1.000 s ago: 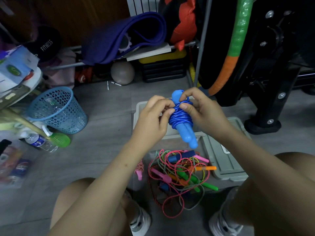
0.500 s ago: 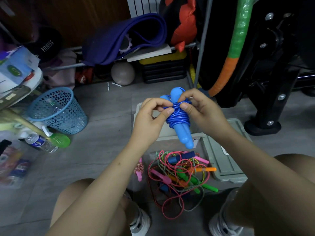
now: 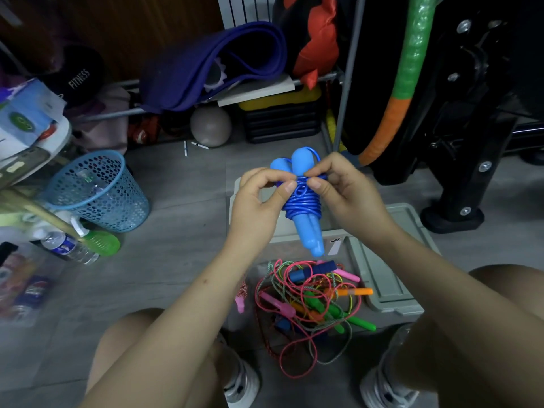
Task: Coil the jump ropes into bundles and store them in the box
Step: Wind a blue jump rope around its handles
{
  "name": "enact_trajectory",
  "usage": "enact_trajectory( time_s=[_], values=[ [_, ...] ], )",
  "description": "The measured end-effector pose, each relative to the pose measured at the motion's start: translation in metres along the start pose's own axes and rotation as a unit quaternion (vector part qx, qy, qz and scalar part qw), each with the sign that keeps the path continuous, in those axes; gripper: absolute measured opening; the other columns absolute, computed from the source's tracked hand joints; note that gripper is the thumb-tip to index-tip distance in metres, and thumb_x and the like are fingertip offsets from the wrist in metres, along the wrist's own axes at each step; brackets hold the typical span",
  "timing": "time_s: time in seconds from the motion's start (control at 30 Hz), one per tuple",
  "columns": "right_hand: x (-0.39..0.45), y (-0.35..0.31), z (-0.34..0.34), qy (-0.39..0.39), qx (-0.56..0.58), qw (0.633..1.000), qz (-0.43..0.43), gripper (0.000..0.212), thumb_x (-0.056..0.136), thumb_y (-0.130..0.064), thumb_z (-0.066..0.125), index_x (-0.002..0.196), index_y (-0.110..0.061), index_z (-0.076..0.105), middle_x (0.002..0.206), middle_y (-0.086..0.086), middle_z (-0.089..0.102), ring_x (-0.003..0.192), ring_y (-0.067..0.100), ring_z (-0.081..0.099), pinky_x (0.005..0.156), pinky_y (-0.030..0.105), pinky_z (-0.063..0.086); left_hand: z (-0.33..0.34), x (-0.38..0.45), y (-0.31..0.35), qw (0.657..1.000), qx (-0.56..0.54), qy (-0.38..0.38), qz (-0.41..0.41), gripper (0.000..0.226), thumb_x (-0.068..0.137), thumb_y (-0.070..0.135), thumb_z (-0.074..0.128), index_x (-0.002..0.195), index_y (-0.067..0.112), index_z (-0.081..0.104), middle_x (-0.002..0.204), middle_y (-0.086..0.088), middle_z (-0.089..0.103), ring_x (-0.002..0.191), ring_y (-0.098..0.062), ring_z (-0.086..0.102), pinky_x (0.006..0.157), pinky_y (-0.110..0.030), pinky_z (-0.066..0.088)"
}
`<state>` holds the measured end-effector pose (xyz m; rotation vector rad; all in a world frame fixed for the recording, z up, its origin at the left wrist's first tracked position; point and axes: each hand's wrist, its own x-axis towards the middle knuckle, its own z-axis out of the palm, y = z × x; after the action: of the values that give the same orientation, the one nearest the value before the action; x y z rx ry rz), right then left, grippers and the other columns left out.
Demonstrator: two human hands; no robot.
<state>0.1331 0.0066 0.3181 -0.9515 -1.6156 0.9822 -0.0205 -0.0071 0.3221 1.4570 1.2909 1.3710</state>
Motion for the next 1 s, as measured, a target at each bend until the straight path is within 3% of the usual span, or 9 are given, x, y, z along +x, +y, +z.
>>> enact_trajectory(
  time_s=[0.07,0.17,0.23,0.3,0.43,0.6,0.77,0.87,1.0],
  values=[
    [0.001,0.002,0.0,-0.001,0.016,1.0,0.01,0.008,0.086,-0.023,0.053,0.09,-0.029,0.05,0.083,-0.005,0.064,0.078,0.022,0.061,0.075,0.044,0.048,0.002,-0.001,-0.001,0.985,-0.124,0.003,-0.121,0.041,0.074,0.027,0.074,0.111,0.031,0.057,0.113,0.0,0.057,0.101,-0.015,0.055,0.095,-0.041,0.048],
    [0.001,0.004,0.001,-0.003,0.037,0.999,0.025,0.014,0.085,-0.033,0.055,0.095,-0.032,0.045,0.088,0.003,0.065,0.079,0.017,0.061,0.073,0.039,0.048,-0.001,0.001,0.002,0.933,-0.268,-0.076,-0.226,0.047,0.088,0.006,0.057,0.132,0.015,0.041,0.106,-0.008,0.062,0.086,-0.017,0.065,0.08,-0.036,0.057],
    [0.002,0.005,0.0,-0.014,0.038,0.999,0.033,0.018,0.086,-0.03,0.055,0.099,-0.03,0.042,0.094,0.0,0.064,0.083,0.009,0.061,0.073,0.029,0.048,-0.001,0.0,0.006,0.939,-0.253,-0.11,-0.207,0.031,0.092,0.004,0.052,0.122,0.011,0.05,0.093,-0.004,0.069,0.081,-0.015,0.066,0.078,-0.033,0.058],
    [0.003,0.004,0.002,-0.024,0.074,0.996,0.048,0.021,0.086,-0.024,0.054,0.101,-0.026,0.039,0.094,-0.003,0.065,0.083,0.009,0.061,0.073,0.025,0.049,0.001,0.0,0.003,0.946,-0.241,-0.074,-0.202,0.023,0.091,0.004,0.055,0.113,0.011,0.053,0.087,-0.002,0.071,0.08,-0.016,0.067,0.077,-0.034,0.058],
    [-0.001,0.003,0.008,0.051,0.091,0.991,0.088,0.029,0.08,-0.02,0.07,0.095,-0.026,0.045,0.097,0.003,0.063,0.085,0.016,0.059,0.08,0.031,0.049,0.003,0.003,0.0,0.95,-0.242,0.01,-0.197,0.043,0.088,0.005,0.062,0.127,0.004,0.042,0.098,-0.01,0.069,0.085,-0.022,0.068,0.079,-0.041,0.057],
    [-0.007,-0.005,0.014,0.088,0.051,0.984,0.144,0.016,0.073,-0.024,0.078,0.069,-0.018,0.064,0.064,0.0,0.062,0.064,0.018,0.053,0.063,0.032,0.045,0.006,0.0,-0.001,0.956,-0.232,0.039,-0.174,0.047,0.086,0.004,0.064,0.125,0.011,0.038,0.087,-0.002,0.071,0.077,-0.013,0.069,0.063,-0.026,0.055],
    [-0.007,-0.012,0.014,0.104,0.068,0.976,0.181,0.012,0.075,-0.017,0.077,0.067,-0.016,0.068,0.057,-0.009,0.065,0.055,0.002,0.057,0.054,0.014,0.044,0.006,-0.001,-0.004,0.964,-0.215,0.026,-0.155,0.049,0.086,0.004,0.064,0.124,0.018,0.036,0.096,-0.004,0.07,0.083,-0.016,0.068,0.072,-0.029,0.056],
    [-0.008,-0.013,0.013,0.104,0.117,0.964,0.216,0.009,0.078,-0.014,0.074,0.071,-0.013,0.068,0.058,-0.008,0.068,0.056,0.001,0.061,0.054,0.012,0.045,0.008,-0.002,-0.005,0.968,-0.203,0.02,-0.145,0.046,0.085,0.003,0.064,0.117,0.023,0.038,0.099,-0.007,0.069,0.089,-0.021,0.068,0.076,-0.034,0.056],
    [-0.006,-0.015,0.011,0.095,0.136,0.962,0.216,0.009,0.08,-0.01,0.071,0.073,-0.01,0.066,0.052,-0.012,0.064,0.048,-0.004,0.055,0.049,0.007,0.04,0.009,-0.001,-0.005,0.969,-0.205,0.021,-0.14,0.049,0.085,0.004,0.065,0.123,0.019,0.037,0.098,-0.008,0.07,0.088,-0.021,0.068,0.077,-0.035,0.056]
  ],
)
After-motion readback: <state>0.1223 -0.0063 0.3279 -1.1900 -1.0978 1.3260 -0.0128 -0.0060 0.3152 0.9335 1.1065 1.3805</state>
